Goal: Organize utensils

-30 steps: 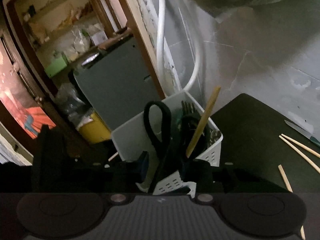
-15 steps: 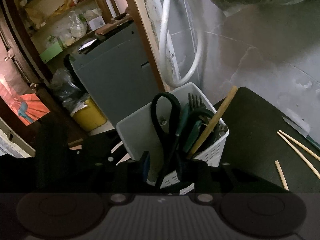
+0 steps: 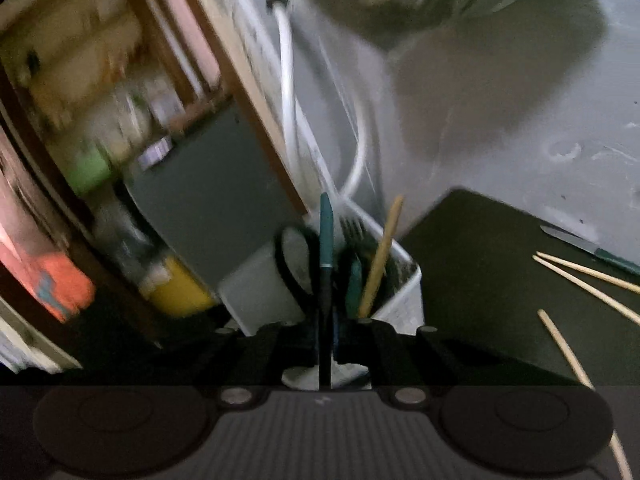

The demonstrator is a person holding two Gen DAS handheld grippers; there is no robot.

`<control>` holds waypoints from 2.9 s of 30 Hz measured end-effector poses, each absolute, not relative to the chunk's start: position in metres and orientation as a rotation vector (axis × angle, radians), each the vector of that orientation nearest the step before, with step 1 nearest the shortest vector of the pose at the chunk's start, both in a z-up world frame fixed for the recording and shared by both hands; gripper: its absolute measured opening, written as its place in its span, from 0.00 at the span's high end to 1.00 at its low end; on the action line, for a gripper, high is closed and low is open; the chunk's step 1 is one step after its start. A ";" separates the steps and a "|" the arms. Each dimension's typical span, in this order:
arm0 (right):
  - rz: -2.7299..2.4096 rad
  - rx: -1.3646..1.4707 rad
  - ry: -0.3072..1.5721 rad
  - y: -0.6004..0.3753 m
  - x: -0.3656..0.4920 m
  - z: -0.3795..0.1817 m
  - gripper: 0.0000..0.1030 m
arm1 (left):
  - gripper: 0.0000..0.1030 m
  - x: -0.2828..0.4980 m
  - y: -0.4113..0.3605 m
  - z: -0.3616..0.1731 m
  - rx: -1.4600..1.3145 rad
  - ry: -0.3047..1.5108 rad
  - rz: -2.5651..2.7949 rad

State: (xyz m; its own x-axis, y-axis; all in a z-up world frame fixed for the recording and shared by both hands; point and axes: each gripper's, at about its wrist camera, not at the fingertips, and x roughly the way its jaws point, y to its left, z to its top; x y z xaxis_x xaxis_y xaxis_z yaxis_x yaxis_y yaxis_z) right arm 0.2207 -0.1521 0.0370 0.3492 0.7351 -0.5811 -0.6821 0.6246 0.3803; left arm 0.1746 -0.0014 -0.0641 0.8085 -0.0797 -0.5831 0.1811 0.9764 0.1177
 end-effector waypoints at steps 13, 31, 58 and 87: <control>0.850 0.370 0.157 -0.156 0.217 0.034 0.93 | 0.24 0.178 -0.003 -0.064 0.191 0.619 -0.144; 0.843 0.083 0.217 -0.143 0.179 -0.016 0.89 | 0.23 0.180 -0.003 -0.065 0.202 0.621 -0.148; 0.384 -0.169 0.557 -0.275 0.244 -0.033 0.00 | 0.23 0.183 -0.006 -0.064 0.209 0.632 -0.143; 0.820 -0.369 0.880 -0.241 0.428 -0.099 0.01 | 0.21 0.187 -0.017 -0.058 0.203 0.675 -0.087</control>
State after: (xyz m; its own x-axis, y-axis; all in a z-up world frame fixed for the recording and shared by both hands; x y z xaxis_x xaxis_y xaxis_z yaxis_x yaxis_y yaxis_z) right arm 0.4280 -0.2411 -0.0985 0.3671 0.4787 -0.7975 -0.7624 0.6461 0.0368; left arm 0.1872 -0.0169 -0.0577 0.7782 -0.0143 -0.6279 0.1456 0.9766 0.1581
